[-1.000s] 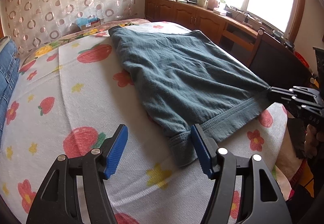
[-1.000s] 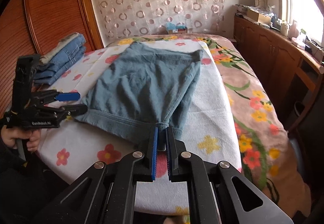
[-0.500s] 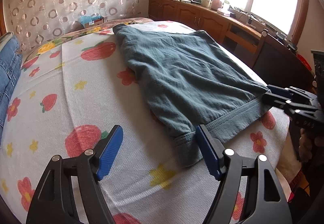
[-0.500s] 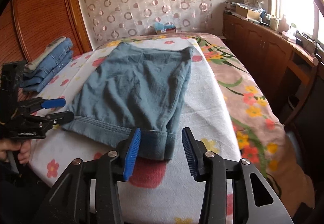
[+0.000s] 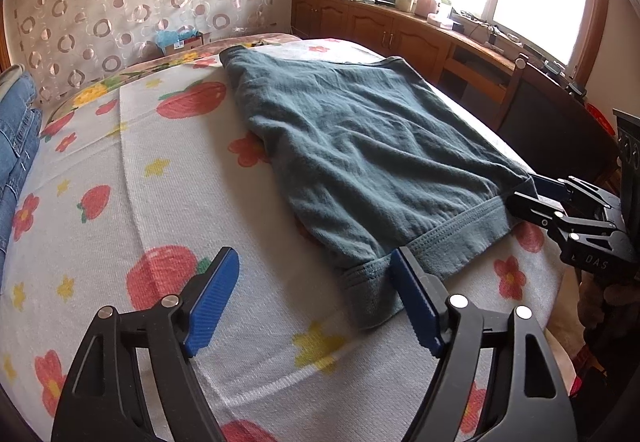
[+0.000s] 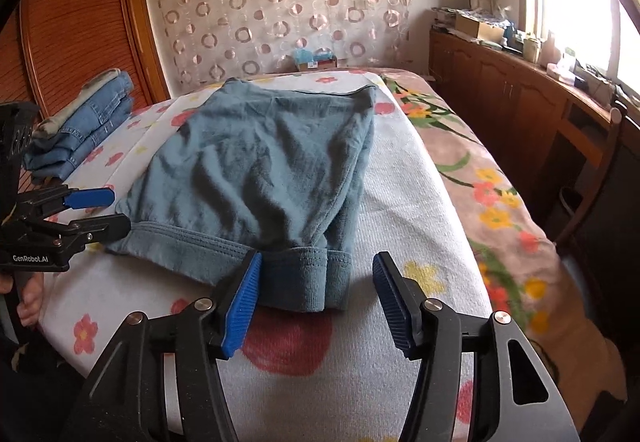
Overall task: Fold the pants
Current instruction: 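Grasp the hem with the right gripper while the left gripper grasps beside it, then lift the hem with both grippers toward the waistband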
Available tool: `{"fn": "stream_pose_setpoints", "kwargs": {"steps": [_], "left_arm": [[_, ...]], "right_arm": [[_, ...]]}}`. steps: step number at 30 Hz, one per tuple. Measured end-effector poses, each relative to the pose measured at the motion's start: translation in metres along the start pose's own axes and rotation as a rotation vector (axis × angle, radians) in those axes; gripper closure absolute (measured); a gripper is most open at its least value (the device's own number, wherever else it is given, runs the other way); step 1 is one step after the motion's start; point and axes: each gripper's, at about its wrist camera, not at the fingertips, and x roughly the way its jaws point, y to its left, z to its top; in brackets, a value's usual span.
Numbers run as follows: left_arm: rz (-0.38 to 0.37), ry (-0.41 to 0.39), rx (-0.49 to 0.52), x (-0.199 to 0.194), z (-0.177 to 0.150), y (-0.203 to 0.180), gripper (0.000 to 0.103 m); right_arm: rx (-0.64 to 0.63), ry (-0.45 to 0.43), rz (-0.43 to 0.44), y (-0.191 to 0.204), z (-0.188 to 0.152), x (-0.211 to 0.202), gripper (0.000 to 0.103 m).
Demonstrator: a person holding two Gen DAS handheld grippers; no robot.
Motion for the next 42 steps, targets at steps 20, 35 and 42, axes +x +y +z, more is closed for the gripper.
{"fn": "stream_pose_setpoints", "kwargs": {"steps": [20, 35, 42], "left_arm": [[-0.111, 0.029, -0.014, -0.009, -0.006, -0.017, 0.066], [-0.111, -0.136, 0.016, -0.066, 0.019, -0.018, 0.092], [-0.06, -0.294, 0.021, -0.138, 0.061, -0.003, 0.092]], "right_arm": [[0.036, 0.072, 0.134, -0.017, 0.013, -0.001, 0.086], [0.003, -0.047, 0.219, -0.007, 0.038, -0.028, 0.088], [-0.079, -0.183, 0.266, 0.016, 0.087, -0.076, 0.088]]}}
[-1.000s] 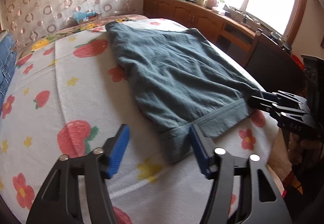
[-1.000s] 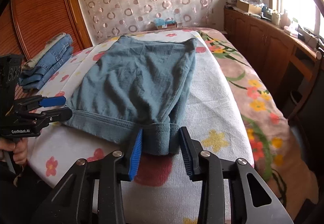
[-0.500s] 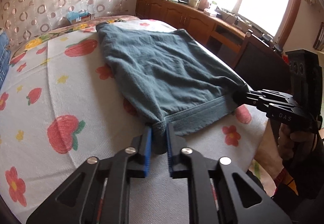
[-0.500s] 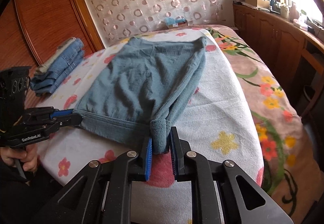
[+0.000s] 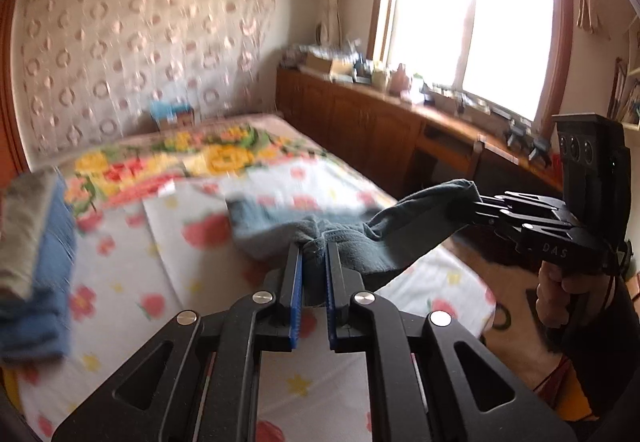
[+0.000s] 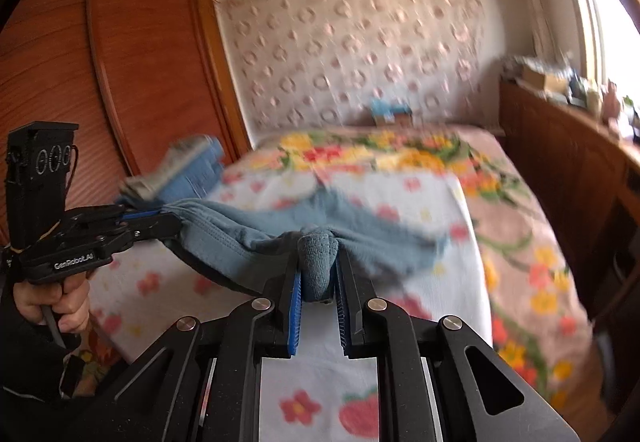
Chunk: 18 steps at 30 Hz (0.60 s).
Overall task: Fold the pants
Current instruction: 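Lift the hem with both grippers toward the waistband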
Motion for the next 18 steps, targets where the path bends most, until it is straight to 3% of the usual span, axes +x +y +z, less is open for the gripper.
{"fn": "stream_pose_setpoints", "kwargs": {"steps": [9, 10, 18], "left_arm": [[0.099, -0.125, 0.028, -0.039, 0.064, 0.023, 0.092], [0.148, -0.134, 0.041, -0.035, 0.072, 0.031, 0.092], [0.256, -0.114, -0.028, 0.011, 0.116, 0.096, 0.092]], "right_arm": [[-0.089, -0.109, 0.065, 0.031, 0.076, -0.017, 0.088], [-0.093, -0.1, 0.075, 0.032, 0.083, -0.01, 0.088], [-0.111, -0.04, 0.05, 0.019, 0.142, 0.078, 0.088]]}}
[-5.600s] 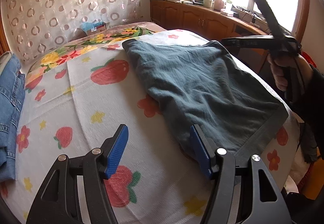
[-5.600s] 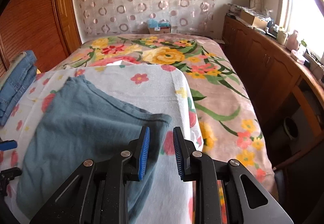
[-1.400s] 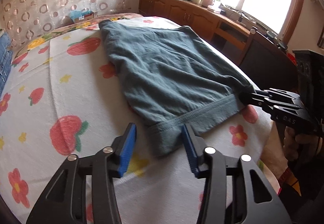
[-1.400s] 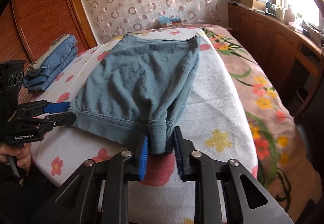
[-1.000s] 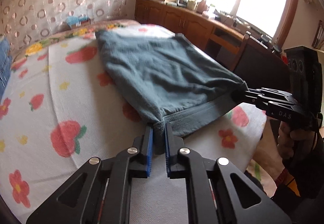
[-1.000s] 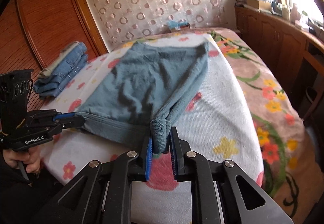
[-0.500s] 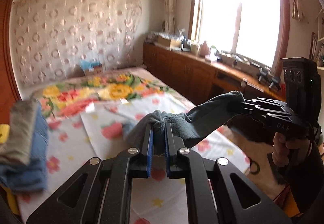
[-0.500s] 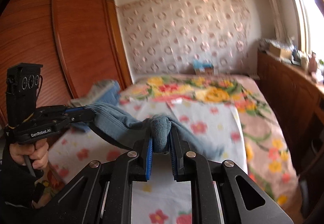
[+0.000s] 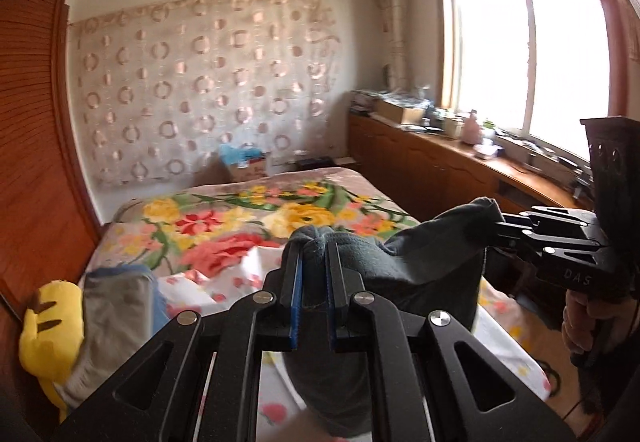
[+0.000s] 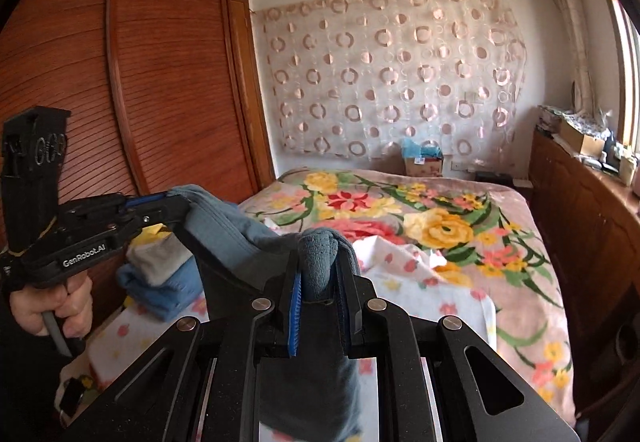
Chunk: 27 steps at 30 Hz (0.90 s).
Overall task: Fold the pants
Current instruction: 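Lift the hem with both grippers toward the waistband, then lay the hem over the waistband with both grippers, folding the shorts in half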
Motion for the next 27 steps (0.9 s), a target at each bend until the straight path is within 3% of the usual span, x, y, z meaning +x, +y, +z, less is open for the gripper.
{"fn": "stream_pose_setpoints", "kwargs": {"steps": [3, 6, 13, 17, 27], "left_arm": [[0.037, -0.044, 0.003, -0.006, 0.015, 0.01, 0.092], [0.044, -0.045, 0.004, -0.017, 0.006, 0.012, 0.092], [0.025, 0.086, 0.058, -0.017, -0.077, 0.0, 0.092], [-0.011, 0.141, 0.035, -0.023, -0.116, -0.003, 0.092], [-0.052, 0.203, -0.024, -0.058, -0.175, -0.019, 0.092]], "right_arm": [[-0.015, -0.038, -0.01, 0.009, 0.027, 0.01, 0.088], [-0.024, -0.05, -0.01, 0.018, 0.022, 0.012, 0.088], [-0.024, 0.095, 0.033, 0.022, -0.051, 0.035, 0.088], [-0.023, 0.171, 0.065, 0.03, -0.088, 0.043, 0.088], [-0.03, 0.241, 0.12, 0.027, -0.12, 0.024, 0.088]]}}
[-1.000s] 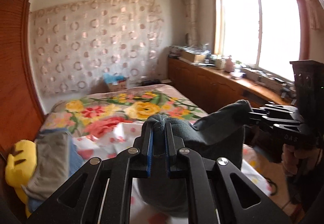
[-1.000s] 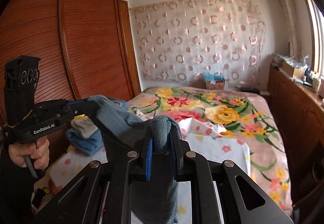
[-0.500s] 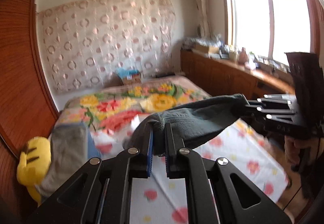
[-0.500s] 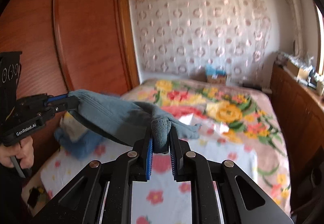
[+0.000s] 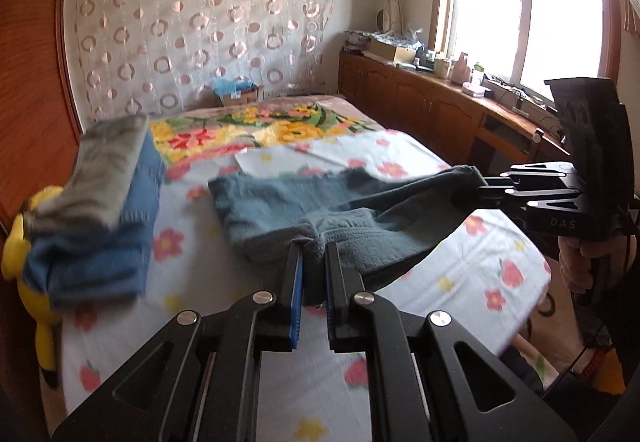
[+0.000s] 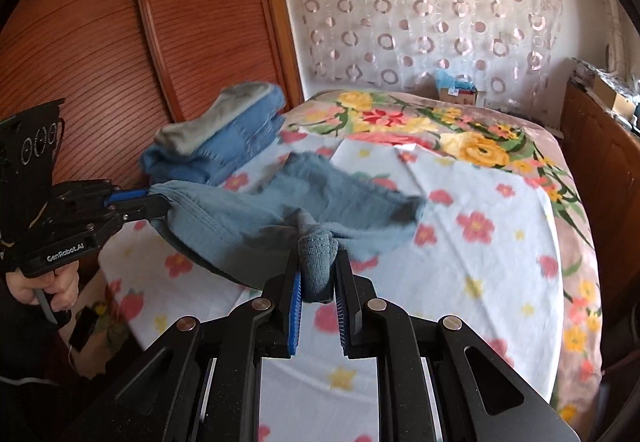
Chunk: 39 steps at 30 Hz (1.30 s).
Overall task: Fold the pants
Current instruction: 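Lay the hem over the waistband with both grippers, folding the shorts in half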
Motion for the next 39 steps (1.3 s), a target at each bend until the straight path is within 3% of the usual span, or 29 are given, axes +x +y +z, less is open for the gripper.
{"fn": "stream_pose_setpoints", "kwargs": {"steps": [12, 23, 39], "left_arm": [[-0.01, 0.064, -0.001, 0.006, -0.031, -0.014, 0.092], [-0.013, 0.058, -0.005, -0.003, -0.039, -0.017, 0.092], [-0.073, 0.024, 0.006, -0.037, -0.046, -0.035, 0.092]], "right_arm": [[0.034, 0.046, -0.002, 0.008, -0.025, -0.015, 0.088], [0.059, 0.04, 0.01, 0.012, -0.045, -0.019, 0.088], [0.068, 0.017, 0.034, 0.019, -0.06, -0.047, 0.088]]}}
